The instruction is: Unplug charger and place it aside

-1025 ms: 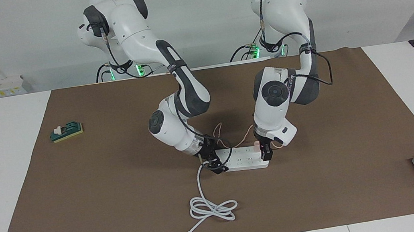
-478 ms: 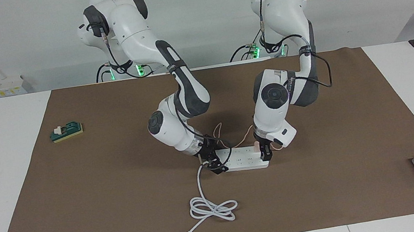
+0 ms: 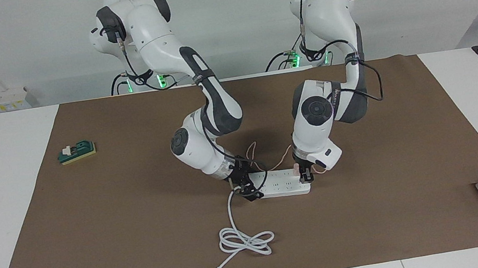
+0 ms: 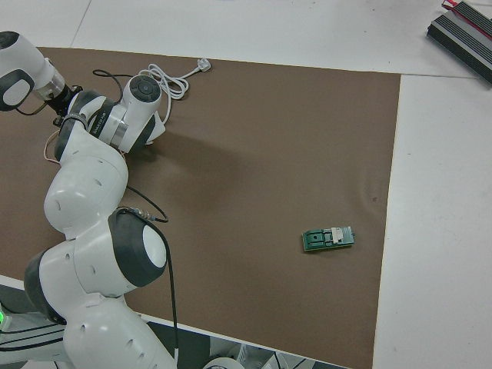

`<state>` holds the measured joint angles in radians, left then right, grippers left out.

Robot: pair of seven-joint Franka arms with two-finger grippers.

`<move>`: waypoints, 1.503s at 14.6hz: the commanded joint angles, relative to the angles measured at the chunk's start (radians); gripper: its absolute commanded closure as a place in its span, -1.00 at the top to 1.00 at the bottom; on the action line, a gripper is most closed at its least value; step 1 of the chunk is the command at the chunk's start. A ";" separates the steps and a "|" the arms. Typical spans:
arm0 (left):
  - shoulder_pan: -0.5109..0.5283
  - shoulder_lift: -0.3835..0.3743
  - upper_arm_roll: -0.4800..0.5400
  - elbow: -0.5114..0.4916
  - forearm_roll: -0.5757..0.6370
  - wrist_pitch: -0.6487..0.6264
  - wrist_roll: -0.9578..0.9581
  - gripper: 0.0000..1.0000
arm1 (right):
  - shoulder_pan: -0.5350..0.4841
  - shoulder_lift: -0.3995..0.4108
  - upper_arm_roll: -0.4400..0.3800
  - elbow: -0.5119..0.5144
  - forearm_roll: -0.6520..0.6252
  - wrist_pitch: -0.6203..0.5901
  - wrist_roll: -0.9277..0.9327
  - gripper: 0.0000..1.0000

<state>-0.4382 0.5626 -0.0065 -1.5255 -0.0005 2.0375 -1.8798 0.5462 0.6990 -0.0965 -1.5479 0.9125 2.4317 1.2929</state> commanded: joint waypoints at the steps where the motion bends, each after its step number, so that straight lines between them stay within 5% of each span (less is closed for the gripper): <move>1: -0.004 -0.009 0.002 -0.008 0.014 0.006 0.007 -0.82 | -0.012 0.033 0.009 0.011 0.011 0.015 -0.044 -1.00; 2: -0.007 -0.010 0.003 -0.007 0.013 0.004 0.005 -1.00 | -0.012 0.033 0.009 0.011 0.011 0.016 -0.044 -1.00; 15: -0.010 -0.015 0.003 -0.001 0.014 -0.002 0.011 -1.00 | -0.012 0.033 0.009 0.011 0.011 0.016 -0.046 -1.00; 22: -0.002 -0.139 0.011 0.155 0.014 -0.328 0.088 -1.00 | -0.009 0.033 0.009 0.011 0.011 0.027 -0.046 -1.00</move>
<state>-0.4388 0.4908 -0.0047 -1.4223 0.0024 1.8430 -1.8146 0.5458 0.6992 -0.0963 -1.5479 0.9153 2.4316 1.2925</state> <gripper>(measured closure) 0.692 0.040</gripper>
